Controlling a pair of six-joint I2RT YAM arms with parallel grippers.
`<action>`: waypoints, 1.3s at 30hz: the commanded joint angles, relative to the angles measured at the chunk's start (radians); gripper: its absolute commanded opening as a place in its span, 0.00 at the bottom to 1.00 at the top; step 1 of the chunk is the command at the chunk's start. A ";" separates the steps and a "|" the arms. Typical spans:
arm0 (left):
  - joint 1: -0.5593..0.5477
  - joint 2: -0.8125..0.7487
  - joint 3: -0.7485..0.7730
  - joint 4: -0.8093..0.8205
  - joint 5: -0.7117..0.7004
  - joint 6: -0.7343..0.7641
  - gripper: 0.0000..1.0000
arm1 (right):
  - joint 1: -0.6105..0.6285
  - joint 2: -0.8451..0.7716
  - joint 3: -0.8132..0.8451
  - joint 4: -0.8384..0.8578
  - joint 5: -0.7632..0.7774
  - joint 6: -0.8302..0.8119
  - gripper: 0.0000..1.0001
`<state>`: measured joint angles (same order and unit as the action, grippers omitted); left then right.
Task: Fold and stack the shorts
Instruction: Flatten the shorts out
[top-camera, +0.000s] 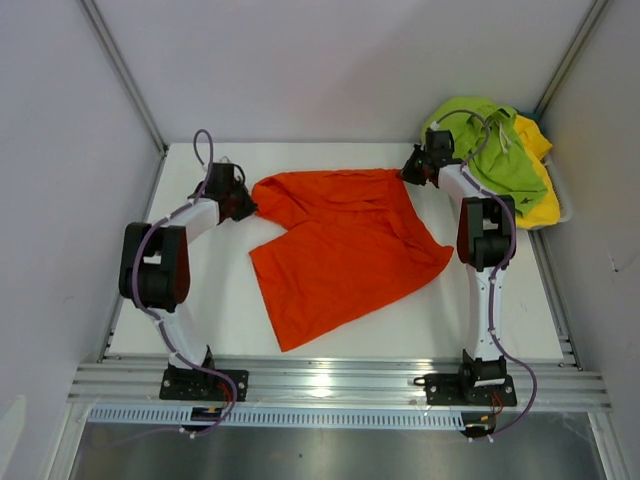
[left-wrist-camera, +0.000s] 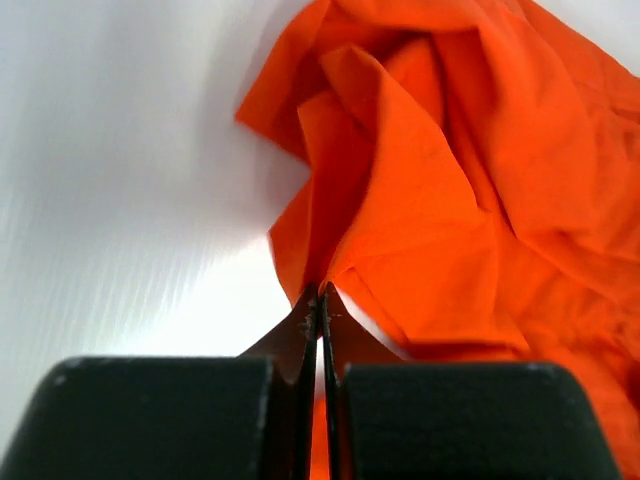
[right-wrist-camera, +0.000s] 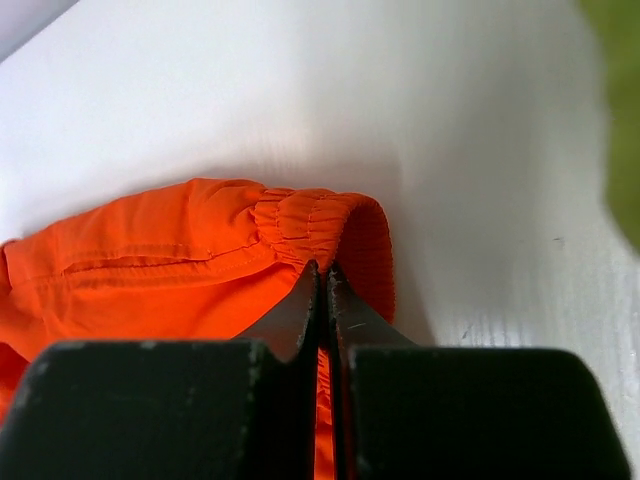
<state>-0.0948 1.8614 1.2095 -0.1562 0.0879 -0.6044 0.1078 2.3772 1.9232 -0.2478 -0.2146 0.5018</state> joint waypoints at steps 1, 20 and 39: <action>0.003 -0.134 -0.096 -0.051 0.030 -0.049 0.00 | -0.026 0.031 0.065 0.050 0.052 0.056 0.00; 0.007 -0.203 -0.397 0.001 0.058 -0.123 0.17 | -0.030 0.037 0.072 0.044 0.267 0.175 0.00; 0.044 -0.205 -0.033 0.047 -0.120 0.012 0.97 | -0.007 -0.022 0.166 -0.022 0.196 0.064 0.07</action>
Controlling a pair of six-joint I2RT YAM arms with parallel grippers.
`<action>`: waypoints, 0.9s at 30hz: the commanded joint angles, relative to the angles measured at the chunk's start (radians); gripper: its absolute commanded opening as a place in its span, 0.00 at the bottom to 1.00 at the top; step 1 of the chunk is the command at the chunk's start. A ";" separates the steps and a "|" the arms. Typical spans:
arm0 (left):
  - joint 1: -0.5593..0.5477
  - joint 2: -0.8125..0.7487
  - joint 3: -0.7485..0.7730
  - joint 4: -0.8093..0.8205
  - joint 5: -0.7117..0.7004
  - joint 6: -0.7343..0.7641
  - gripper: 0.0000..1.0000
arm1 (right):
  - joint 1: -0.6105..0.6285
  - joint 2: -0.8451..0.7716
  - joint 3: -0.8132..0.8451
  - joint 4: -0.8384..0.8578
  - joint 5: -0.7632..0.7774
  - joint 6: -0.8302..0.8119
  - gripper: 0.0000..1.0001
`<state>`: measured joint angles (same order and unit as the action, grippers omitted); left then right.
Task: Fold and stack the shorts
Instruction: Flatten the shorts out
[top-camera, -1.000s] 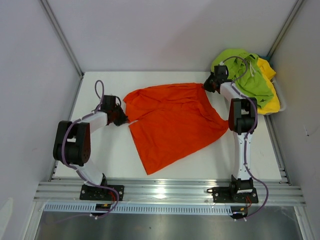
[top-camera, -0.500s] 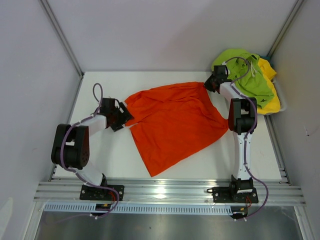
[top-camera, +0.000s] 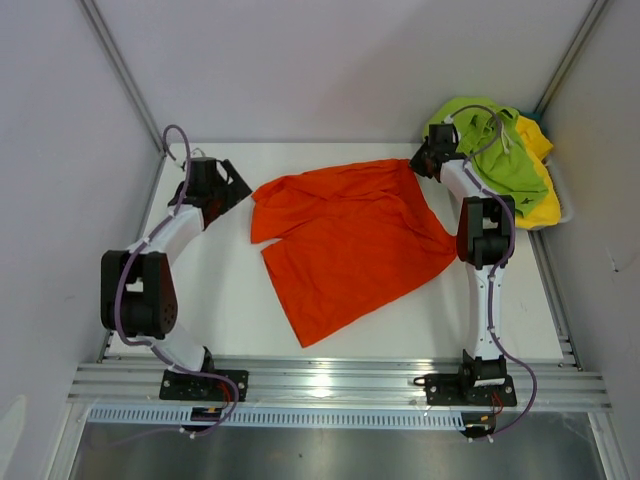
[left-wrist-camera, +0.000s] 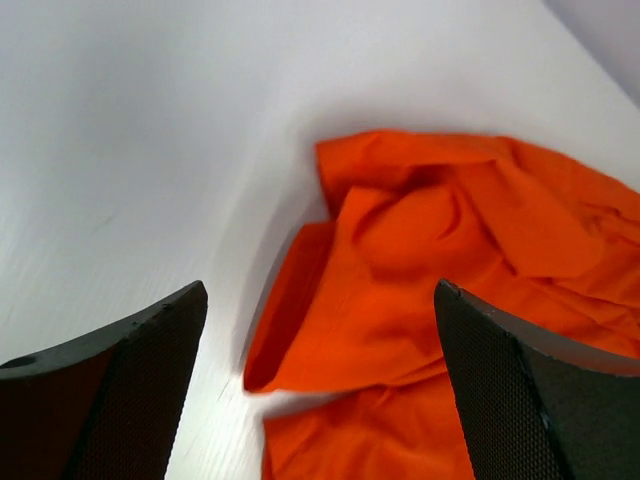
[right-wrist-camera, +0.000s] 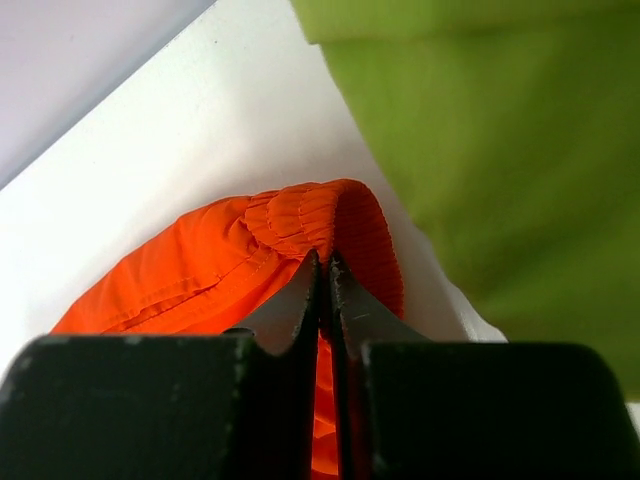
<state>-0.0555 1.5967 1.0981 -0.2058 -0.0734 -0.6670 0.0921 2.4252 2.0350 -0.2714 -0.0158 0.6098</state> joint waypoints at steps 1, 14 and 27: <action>0.005 0.086 0.095 0.108 0.056 0.086 0.95 | 0.012 -0.071 0.056 0.001 -0.013 -0.047 0.07; -0.004 0.532 0.536 0.003 0.230 0.279 0.75 | 0.020 -0.052 0.070 0.000 -0.055 -0.110 0.08; -0.021 0.669 0.719 -0.115 0.265 0.352 0.64 | 0.008 -0.058 0.071 0.001 -0.070 -0.099 0.07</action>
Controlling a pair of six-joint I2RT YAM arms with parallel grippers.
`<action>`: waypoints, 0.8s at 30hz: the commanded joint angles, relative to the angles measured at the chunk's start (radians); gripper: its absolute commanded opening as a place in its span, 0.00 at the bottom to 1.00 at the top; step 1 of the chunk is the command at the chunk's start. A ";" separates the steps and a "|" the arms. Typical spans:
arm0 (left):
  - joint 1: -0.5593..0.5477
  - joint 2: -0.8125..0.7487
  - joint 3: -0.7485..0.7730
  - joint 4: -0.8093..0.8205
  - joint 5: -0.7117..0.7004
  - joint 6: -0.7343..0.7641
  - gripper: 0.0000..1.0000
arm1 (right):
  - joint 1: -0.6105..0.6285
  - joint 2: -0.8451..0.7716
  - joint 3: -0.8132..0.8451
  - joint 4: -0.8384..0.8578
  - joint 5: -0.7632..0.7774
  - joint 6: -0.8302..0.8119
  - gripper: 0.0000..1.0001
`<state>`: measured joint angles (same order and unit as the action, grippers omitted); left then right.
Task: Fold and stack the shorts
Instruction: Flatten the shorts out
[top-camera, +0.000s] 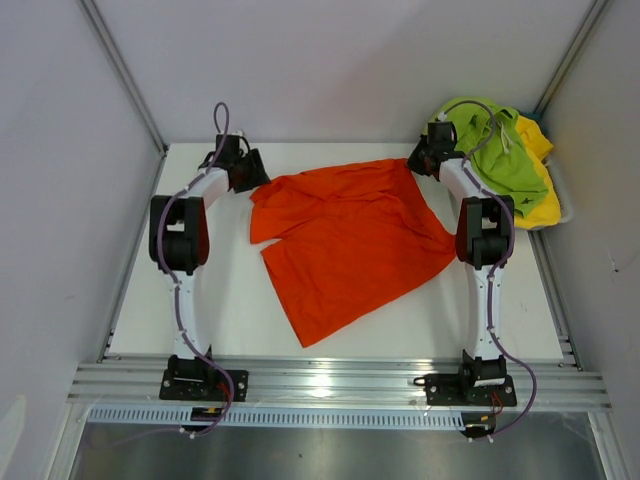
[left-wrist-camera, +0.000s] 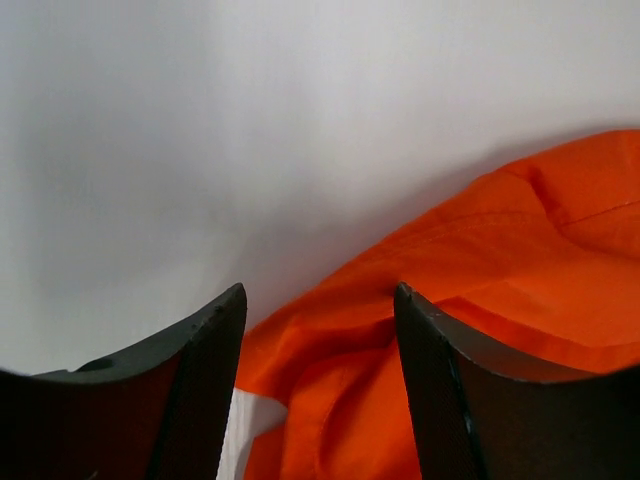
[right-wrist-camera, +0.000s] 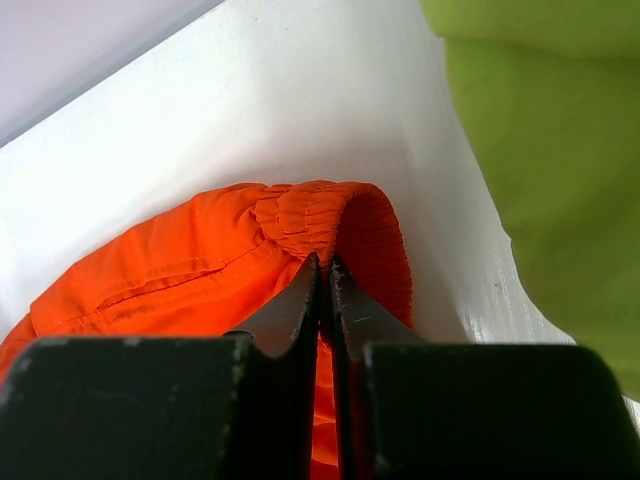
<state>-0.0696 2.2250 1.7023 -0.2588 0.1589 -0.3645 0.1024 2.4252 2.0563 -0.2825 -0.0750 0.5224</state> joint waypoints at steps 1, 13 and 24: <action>-0.010 0.054 0.129 -0.100 0.034 0.053 0.63 | -0.003 -0.057 0.048 0.013 -0.012 -0.010 0.07; -0.019 0.128 0.247 -0.201 0.036 0.070 0.42 | -0.004 -0.046 0.047 0.023 -0.040 0.016 0.07; -0.016 0.059 0.220 -0.152 0.070 0.084 0.00 | -0.006 -0.046 0.041 0.020 -0.043 0.021 0.06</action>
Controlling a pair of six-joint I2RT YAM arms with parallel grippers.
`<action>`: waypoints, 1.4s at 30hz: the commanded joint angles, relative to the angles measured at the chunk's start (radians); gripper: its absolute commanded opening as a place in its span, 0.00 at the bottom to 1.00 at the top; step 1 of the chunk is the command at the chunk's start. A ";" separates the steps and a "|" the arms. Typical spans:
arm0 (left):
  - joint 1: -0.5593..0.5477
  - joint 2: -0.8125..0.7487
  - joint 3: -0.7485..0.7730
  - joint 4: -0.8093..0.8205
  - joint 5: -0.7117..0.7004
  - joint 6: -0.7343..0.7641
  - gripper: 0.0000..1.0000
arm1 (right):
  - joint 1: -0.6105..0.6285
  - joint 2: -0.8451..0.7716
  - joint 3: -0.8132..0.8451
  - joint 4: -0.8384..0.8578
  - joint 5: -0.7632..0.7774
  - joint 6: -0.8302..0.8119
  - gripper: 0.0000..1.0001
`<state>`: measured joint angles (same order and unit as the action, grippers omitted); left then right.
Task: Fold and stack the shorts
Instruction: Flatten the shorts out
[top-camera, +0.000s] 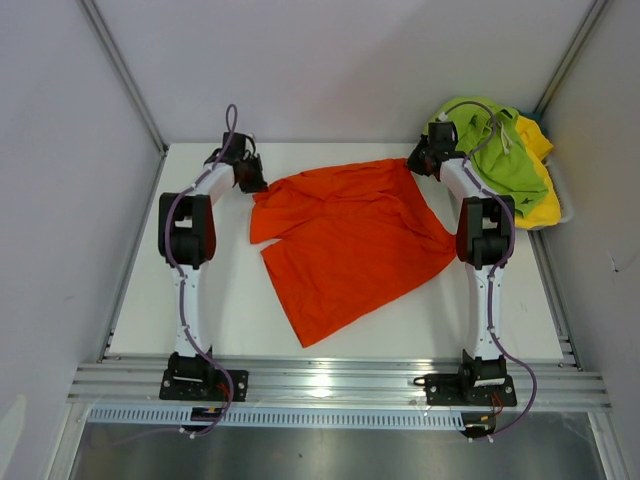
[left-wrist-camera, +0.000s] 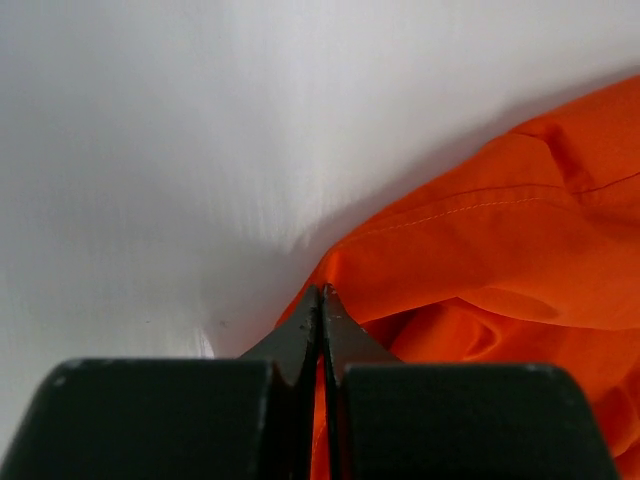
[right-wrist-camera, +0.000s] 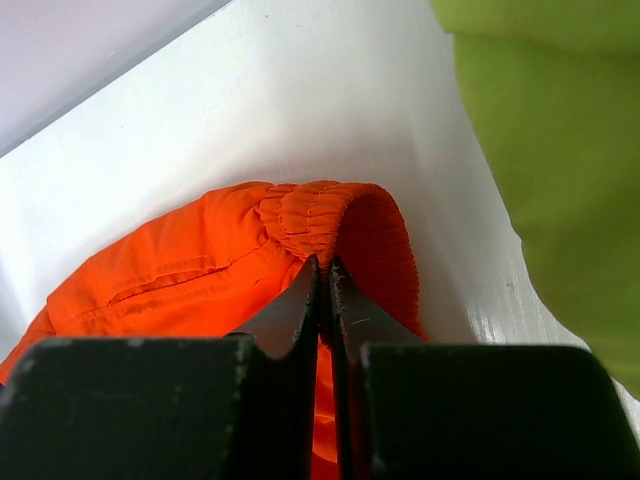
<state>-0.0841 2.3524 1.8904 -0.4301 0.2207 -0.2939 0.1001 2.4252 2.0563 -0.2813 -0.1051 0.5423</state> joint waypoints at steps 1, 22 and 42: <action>-0.003 -0.068 0.073 0.008 -0.018 0.016 0.00 | -0.002 -0.046 0.038 0.019 -0.015 -0.001 0.06; 0.029 0.039 0.378 0.002 -0.265 -0.059 0.00 | -0.019 -0.065 -0.177 0.586 0.030 0.243 0.07; 0.041 -0.227 0.213 -0.113 -0.363 -0.169 0.90 | 0.015 -0.169 -0.045 0.227 0.068 0.078 0.74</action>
<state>-0.0345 2.3569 2.1777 -0.5072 -0.1020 -0.4206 0.1062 2.4092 1.9900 0.1379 -0.0887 0.7177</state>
